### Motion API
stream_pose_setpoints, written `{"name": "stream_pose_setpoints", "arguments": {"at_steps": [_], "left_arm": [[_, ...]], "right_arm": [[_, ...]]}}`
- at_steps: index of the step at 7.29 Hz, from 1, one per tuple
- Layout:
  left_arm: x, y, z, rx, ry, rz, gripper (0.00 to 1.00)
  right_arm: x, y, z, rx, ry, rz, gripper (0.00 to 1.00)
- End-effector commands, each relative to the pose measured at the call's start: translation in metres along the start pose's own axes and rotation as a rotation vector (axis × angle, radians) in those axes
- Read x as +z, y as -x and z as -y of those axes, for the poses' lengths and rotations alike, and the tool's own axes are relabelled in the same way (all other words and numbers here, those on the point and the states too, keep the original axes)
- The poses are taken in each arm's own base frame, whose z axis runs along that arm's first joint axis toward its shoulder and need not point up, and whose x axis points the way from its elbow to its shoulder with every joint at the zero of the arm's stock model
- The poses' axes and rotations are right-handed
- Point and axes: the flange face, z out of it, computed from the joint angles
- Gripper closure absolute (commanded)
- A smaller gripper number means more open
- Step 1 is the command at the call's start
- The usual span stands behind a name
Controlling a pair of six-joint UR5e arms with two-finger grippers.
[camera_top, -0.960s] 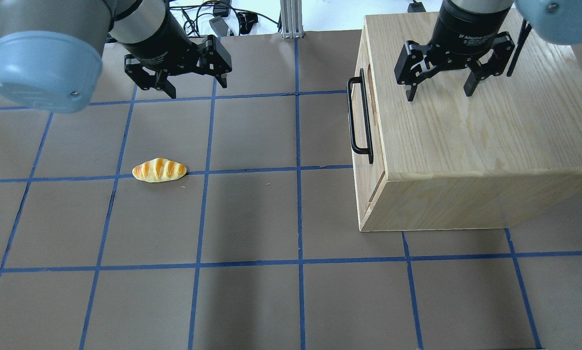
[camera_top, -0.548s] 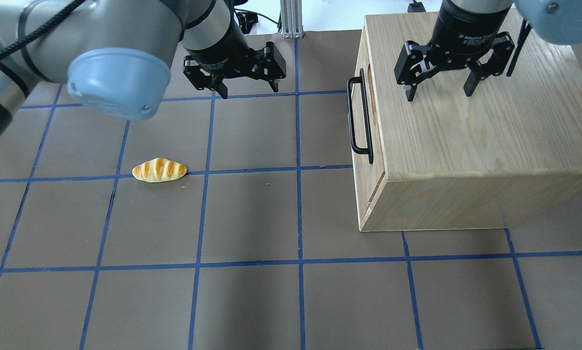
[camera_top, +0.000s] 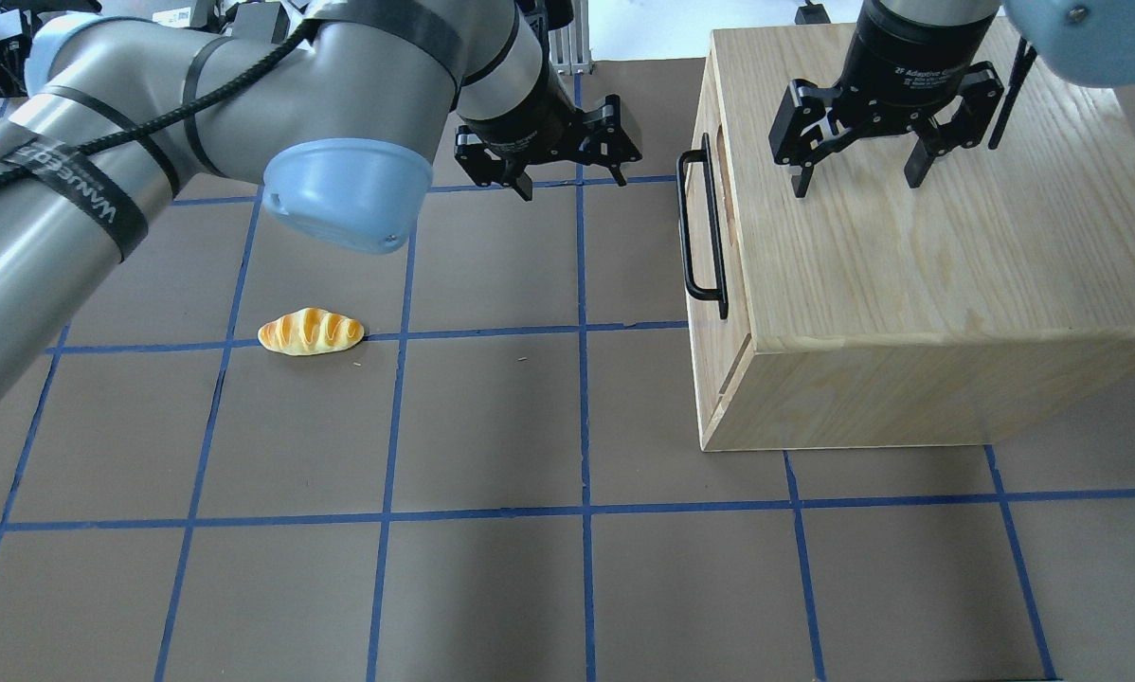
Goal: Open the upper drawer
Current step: 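Move the left gripper across toward the black drawer handle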
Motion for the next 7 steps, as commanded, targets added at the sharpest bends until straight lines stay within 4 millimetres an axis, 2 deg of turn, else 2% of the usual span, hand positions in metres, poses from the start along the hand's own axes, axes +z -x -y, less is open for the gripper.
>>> {"name": "stream_pose_setpoints", "arguments": {"at_steps": [1, 4, 7], "left_arm": [[0.034, -0.017, -0.004, -0.013, 0.036, 0.001, 0.00], [0.043, -0.026, -0.003, -0.032, 0.025, -0.042, 0.00], [0.057, -0.027, 0.001, -0.028, 0.022, -0.045, 0.00]], "right_arm": [[0.000, 0.000, 0.000, -0.001, -0.001, 0.000, 0.00], [0.000, 0.000, 0.000, 0.001, -0.001, 0.000, 0.00], [0.000, 0.000, 0.000, -0.001, -0.001, 0.000, 0.00]]}}
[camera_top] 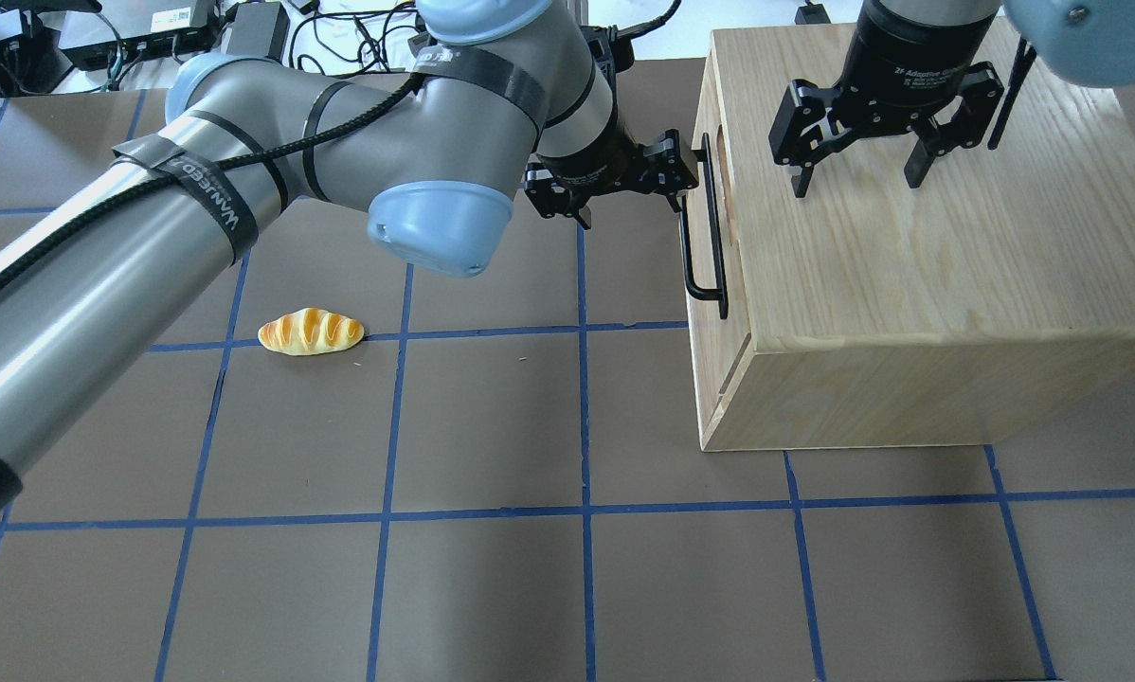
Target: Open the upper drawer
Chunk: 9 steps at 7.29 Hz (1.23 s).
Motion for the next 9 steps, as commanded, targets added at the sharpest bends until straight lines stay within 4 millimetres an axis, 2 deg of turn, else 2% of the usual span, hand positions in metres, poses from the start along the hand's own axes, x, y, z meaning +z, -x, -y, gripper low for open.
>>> {"name": "stream_pose_setpoints", "arguments": {"at_steps": [1, 5, 9], "left_arm": [[0.009, -0.001, 0.001, 0.002, 0.005, -0.002, 0.00], [0.019, -0.007, -0.003, 0.004, 0.019, 0.001, 0.00], [0.008, -0.011, -0.001, 0.022, -0.017, -0.013, 0.00]], "right_arm": [[0.001, 0.000, 0.000, 0.001, 0.001, 0.000, 0.00], [0.000, 0.000, 0.000, 0.001, 0.000, 0.000, 0.00], [0.000, 0.000, 0.000, 0.001, 0.000, 0.000, 0.00]]}}
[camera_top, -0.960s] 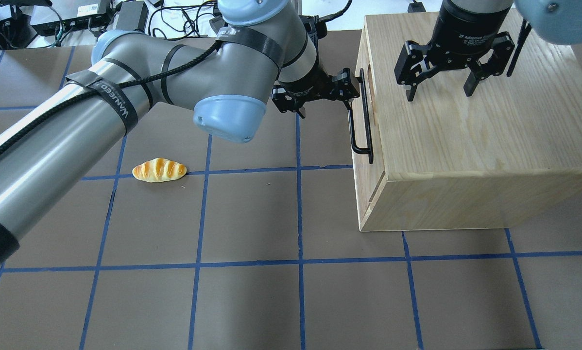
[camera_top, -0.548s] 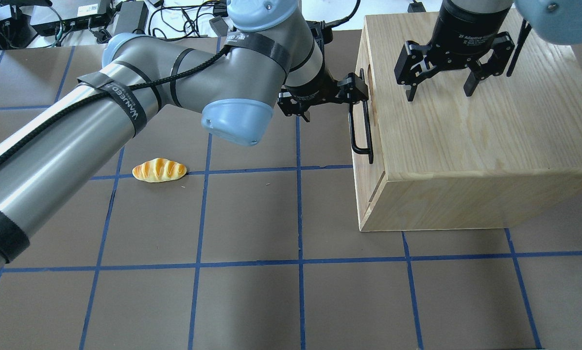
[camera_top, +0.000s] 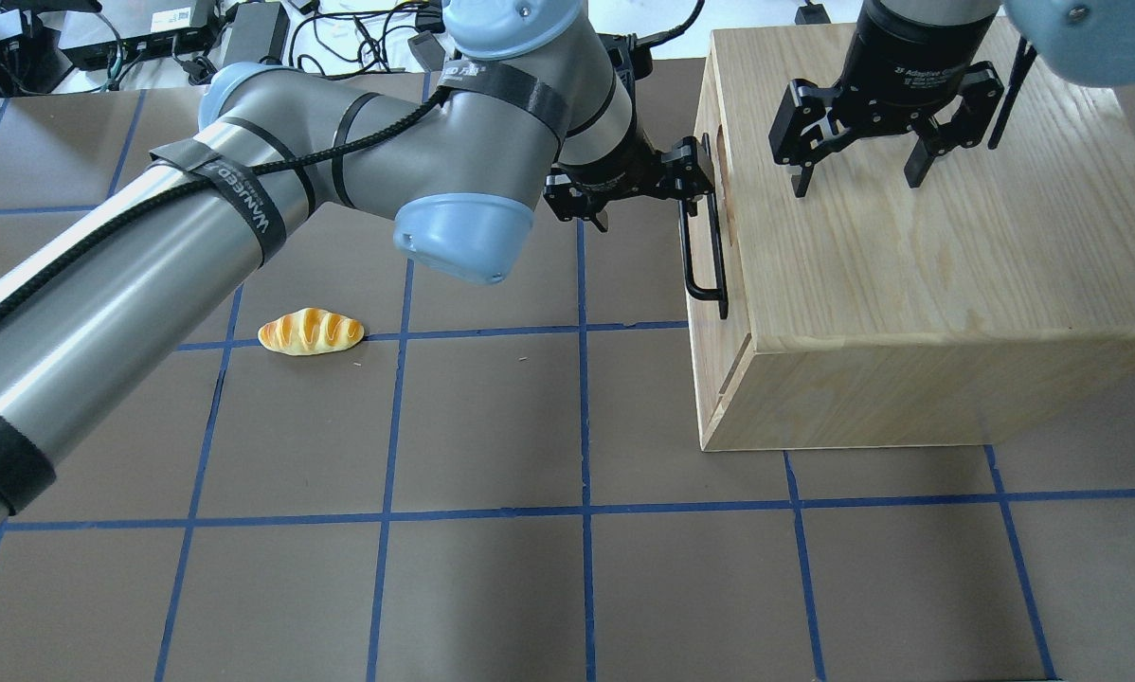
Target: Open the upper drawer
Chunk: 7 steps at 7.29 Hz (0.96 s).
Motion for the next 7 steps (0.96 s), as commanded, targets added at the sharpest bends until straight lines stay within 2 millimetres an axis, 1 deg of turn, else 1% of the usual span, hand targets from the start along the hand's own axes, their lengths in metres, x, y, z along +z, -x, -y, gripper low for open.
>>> {"name": "stream_pose_setpoints", "arguments": {"at_steps": [1, 5, 7], "left_arm": [[0.0020, 0.0002, 0.0013, 0.003, -0.001, 0.001, 0.00], [0.0040, 0.0028, 0.0026, 0.022, -0.002, 0.016, 0.00], [0.0089, 0.0051, 0.0040, 0.019, 0.003, 0.022, 0.00]], "right_arm": [[0.0000, 0.0000, 0.0000, 0.000, 0.000, 0.000, 0.00], [0.0000, 0.0000, 0.0000, -0.001, 0.000, 0.000, 0.00], [0.0000, 0.0000, 0.0000, 0.000, 0.000, 0.000, 0.00]]}}
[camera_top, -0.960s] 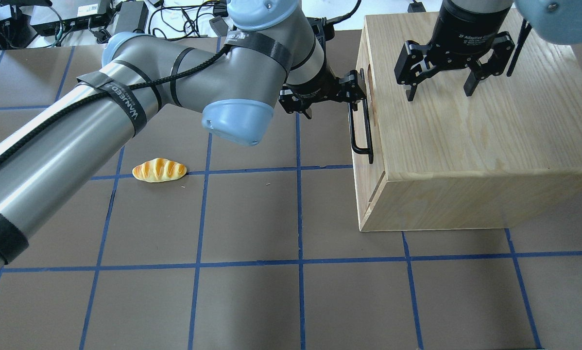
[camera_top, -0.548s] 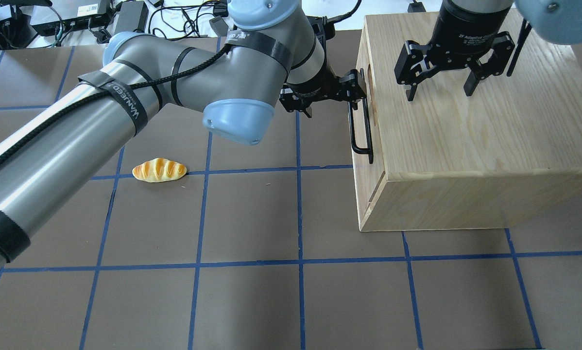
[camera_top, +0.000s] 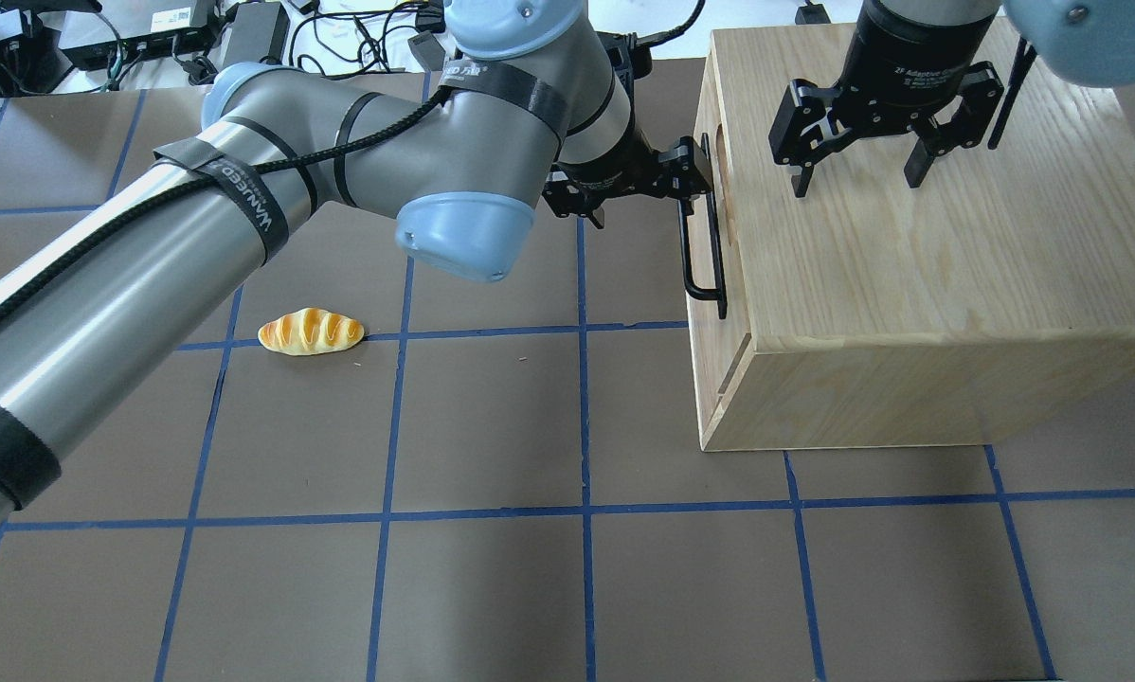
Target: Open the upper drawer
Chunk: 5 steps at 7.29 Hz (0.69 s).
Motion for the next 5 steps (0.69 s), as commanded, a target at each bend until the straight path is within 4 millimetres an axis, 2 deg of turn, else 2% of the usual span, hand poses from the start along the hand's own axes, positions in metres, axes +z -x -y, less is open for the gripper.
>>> {"name": "stream_pose_setpoints", "arguments": {"at_steps": [1, 5], "left_arm": [[0.005, 0.002, 0.001, -0.002, 0.006, 0.005, 0.00], [-0.006, 0.007, 0.004, -0.004, -0.029, 0.055, 0.00]], "right_arm": [[0.000, 0.000, 0.000, 0.001, 0.000, 0.000, 0.00], [0.000, 0.000, 0.000, -0.001, 0.000, 0.000, 0.00]]}}
